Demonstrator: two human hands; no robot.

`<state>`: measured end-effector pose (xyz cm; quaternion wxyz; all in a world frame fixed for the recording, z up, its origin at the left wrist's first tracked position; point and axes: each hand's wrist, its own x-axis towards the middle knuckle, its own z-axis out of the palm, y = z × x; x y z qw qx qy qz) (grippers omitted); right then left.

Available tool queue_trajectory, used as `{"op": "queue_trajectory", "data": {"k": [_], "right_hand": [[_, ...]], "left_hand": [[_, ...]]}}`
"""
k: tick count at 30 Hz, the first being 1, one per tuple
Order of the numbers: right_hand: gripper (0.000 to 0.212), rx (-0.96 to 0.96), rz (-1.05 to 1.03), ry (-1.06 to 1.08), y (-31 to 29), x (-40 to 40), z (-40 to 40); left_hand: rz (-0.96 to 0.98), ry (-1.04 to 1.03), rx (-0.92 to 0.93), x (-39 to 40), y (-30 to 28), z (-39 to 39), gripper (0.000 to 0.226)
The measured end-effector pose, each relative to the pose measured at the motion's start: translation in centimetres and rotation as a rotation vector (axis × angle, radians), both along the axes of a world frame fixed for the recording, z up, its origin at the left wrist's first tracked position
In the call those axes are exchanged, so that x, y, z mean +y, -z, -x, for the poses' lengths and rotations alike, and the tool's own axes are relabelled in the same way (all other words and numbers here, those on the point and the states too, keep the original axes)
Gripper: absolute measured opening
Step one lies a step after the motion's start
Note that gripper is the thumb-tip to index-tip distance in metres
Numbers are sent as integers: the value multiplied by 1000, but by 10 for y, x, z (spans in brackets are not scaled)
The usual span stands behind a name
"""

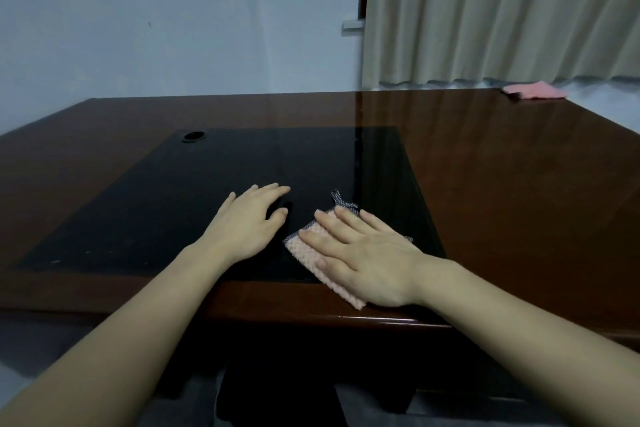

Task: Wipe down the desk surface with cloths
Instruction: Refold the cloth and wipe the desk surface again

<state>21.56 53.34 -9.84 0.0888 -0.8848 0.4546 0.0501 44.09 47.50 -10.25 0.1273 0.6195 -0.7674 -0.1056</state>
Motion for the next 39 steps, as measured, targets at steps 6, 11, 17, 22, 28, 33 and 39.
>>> {"op": "queue_trajectory", "data": {"k": [6, 11, 17, 22, 28, 33, 39], "right_hand": [[52, -14, -8, -60, -1, 30, 27], [65, 65, 19, 36, -4, -14, 65], [53, 49, 3, 292, 1, -101, 95], [53, 45, 7, 271, 2, -78, 88], [51, 26, 11, 49, -3, 23, 79], [59, 78, 33, 102, -4, -9, 80], [54, 49, 27, 305, 3, -55, 79]], "left_hand": [[-38, 51, -17, 0, 0, 14, 50], [-66, 88, -66, -1, 3, 35, 53], [-58, 100, -45, -18, -2, 61, 53], [-70, 118, -58, -24, 7, 77, 51], [-40, 110, -62, -22, 10, 76, 51], [-45, 104, -65, -21, 7, 76, 50], [-45, 107, -82, -16, 5, 77, 50]]}}
